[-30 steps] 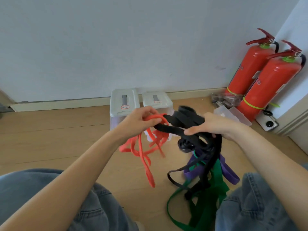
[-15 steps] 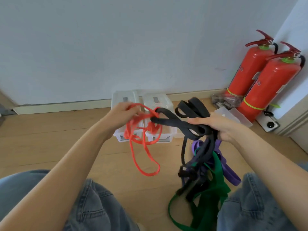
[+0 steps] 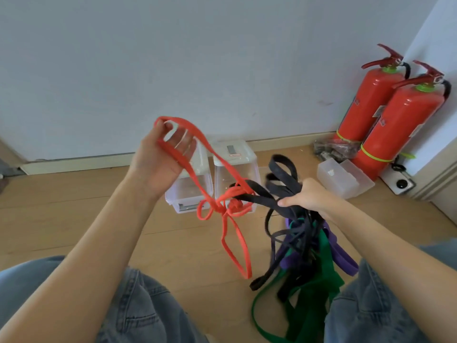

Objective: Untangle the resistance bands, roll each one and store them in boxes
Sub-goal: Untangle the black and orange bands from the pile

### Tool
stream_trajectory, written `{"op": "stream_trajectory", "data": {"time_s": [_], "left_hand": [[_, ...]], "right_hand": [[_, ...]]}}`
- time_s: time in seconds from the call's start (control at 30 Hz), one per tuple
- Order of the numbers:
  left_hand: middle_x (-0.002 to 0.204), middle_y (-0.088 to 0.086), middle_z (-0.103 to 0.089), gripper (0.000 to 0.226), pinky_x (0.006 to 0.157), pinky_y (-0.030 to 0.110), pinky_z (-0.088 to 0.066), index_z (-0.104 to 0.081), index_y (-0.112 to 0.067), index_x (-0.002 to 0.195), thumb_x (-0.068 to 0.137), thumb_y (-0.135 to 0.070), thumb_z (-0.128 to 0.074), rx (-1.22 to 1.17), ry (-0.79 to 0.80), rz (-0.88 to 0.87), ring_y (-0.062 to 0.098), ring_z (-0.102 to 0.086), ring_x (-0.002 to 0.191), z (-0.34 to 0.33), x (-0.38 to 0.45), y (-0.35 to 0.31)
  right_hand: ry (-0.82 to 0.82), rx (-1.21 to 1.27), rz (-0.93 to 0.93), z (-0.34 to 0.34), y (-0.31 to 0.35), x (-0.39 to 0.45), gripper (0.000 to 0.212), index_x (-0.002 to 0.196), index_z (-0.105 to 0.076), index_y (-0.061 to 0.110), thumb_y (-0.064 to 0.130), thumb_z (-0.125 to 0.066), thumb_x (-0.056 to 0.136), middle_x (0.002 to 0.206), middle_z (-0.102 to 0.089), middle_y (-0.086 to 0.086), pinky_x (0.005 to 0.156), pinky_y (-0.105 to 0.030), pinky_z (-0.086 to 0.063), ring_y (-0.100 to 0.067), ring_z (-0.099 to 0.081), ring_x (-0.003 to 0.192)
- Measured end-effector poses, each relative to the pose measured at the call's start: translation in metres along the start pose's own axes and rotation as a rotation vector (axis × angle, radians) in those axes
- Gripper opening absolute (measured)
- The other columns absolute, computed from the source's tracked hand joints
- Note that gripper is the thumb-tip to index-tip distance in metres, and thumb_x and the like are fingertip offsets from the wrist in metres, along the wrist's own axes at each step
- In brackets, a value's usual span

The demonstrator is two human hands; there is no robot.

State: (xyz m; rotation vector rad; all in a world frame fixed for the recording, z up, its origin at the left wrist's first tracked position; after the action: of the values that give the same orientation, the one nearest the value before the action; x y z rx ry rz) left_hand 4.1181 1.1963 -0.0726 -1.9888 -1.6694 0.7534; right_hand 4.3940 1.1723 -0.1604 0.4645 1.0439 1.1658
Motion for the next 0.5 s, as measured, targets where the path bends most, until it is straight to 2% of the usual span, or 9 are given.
{"op": "stream_trajectory", "data": {"time_s": [0.03, 0.1, 0.17, 0.2, 0.27, 0.33, 0.4, 0.47, 0.5], "left_hand": [[0.08, 0.003, -0.064, 0.024, 0.061, 0.023, -0.056, -0.055, -0.015, 0.074, 0.094, -0.025, -0.047, 0.113, -0.131, 0.0, 0.013, -0.069, 0.066, 0.015, 0.003, -0.002], [0.083, 0.002, -0.055, 0.017, 0.05, 0.017, -0.049, -0.053, -0.01, 0.105, 0.094, -0.023, -0.048, 0.648, -0.34, 0.062, 0.014, -0.065, 0.062, 0.041, 0.005, 0.006], [0.091, 0.004, -0.052, 0.049, 0.063, 0.025, -0.047, -0.033, -0.007, 0.134, 0.091, -0.018, -0.054, 1.091, -0.372, 0.137, 0.019, -0.058, 0.076, 0.054, 0.005, 0.022], [0.1, 0.006, -0.052, 0.061, 0.075, 0.03, -0.046, -0.025, -0.009, 0.14, 0.089, -0.018, -0.058, 1.237, -0.307, 0.188, 0.02, -0.055, 0.086, 0.052, 0.003, 0.032], [0.126, 0.006, -0.048, 0.08, 0.101, 0.035, -0.038, -0.02, -0.019, 0.144, 0.082, -0.028, -0.068, 1.548, -0.038, 0.331, 0.023, -0.045, 0.119, 0.045, -0.004, 0.06], [0.154, 0.008, -0.018, 0.097, 0.114, 0.045, -0.021, -0.011, -0.035, 0.146, 0.073, -0.045, -0.073, 1.816, 0.232, 0.452, 0.025, -0.013, 0.143, 0.04, -0.014, 0.088], [0.157, 0.003, 0.011, 0.097, 0.116, 0.05, -0.004, -0.007, -0.046, 0.144, 0.071, -0.05, -0.072, 1.856, 0.439, 0.429, 0.018, 0.013, 0.142, 0.026, -0.022, 0.107], [0.157, -0.007, -0.003, 0.085, 0.114, 0.047, 0.002, -0.021, -0.044, 0.143, 0.075, -0.047, -0.071, 1.718, 0.598, 0.381, 0.011, 0.013, 0.141, 0.013, -0.027, 0.12], [0.154, -0.006, -0.022, 0.072, 0.117, 0.046, -0.005, -0.034, -0.039, 0.14, 0.078, -0.043, -0.07, 1.646, 0.628, 0.39, 0.013, -0.004, 0.144, 0.011, -0.028, 0.123]], "right_hand": [[-0.005, 0.042, -0.002, 0.001, 0.002, -0.001, 0.03, 0.082, -0.054, 0.013, 0.019, -0.081, 0.07, 0.082, -0.061, 0.002, 0.059, -0.024, -0.041, -0.015, -0.058, 0.077], [0.022, 0.166, 0.075, 0.003, 0.018, -0.005, 0.024, 0.082, -0.063, 0.012, 0.017, -0.081, 0.067, 0.07, -0.069, 0.001, 0.055, -0.022, -0.048, -0.015, -0.065, 0.068], [0.069, 0.29, 0.196, 0.005, 0.04, -0.014, 0.026, 0.081, -0.07, 0.014, 0.016, -0.083, 0.059, 0.068, -0.072, 0.001, 0.059, -0.023, -0.052, -0.015, -0.069, 0.066], [0.1, 0.347, 0.254, 0.006, 0.049, -0.018, 0.025, 0.077, -0.072, 0.018, 0.017, -0.083, 0.054, 0.07, -0.072, 0.001, 0.059, -0.023, -0.053, -0.014, -0.07, 0.068], [0.197, 0.44, 0.363, 0.006, 0.067, -0.028, 0.015, 0.069, -0.073, 0.023, 0.019, -0.078, 0.055, 0.07, -0.071, 0.004, 0.058, -0.02, -0.053, -0.011, -0.069, 0.068], [0.277, 0.519, 0.46, 0.008, 0.083, -0.038, 0.01, 0.065, -0.073, 0.024, 0.015, -0.074, 0.061, 0.068, -0.068, 0.006, 0.06, -0.019, -0.052, -0.008, -0.067, 0.067], [0.331, 0.581, 0.507, 0.01, 0.09, -0.044, 0.015, 0.066, -0.072, 0.024, 0.009, -0.073, 0.067, 0.068, -0.066, 0.007, 0.061, -0.019, -0.052, -0.007, -0.065, 0.066], [0.36, 0.576, 0.525, 0.009, 0.091, -0.047, 0.018, 0.065, -0.071, 0.023, 0.006, -0.072, 0.07, 0.066, -0.065, 0.007, 0.06, -0.019, -0.052, -0.006, -0.063, 0.064], [0.357, 0.567, 0.527, 0.008, 0.09, -0.048, 0.018, 0.065, -0.071, 0.023, 0.006, -0.072, 0.07, 0.066, -0.065, 0.008, 0.059, -0.019, -0.051, -0.006, -0.063, 0.063]]}}
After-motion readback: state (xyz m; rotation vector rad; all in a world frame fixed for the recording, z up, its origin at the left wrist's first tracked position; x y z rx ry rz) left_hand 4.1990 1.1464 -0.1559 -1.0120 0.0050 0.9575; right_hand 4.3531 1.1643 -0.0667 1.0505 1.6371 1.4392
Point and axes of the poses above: each hand's wrist, its own x-axis towards the middle knuckle, its own z-axis out of the back of the hand, y = z × x, the point moved 6 cm from there along x, towards the middle knuckle
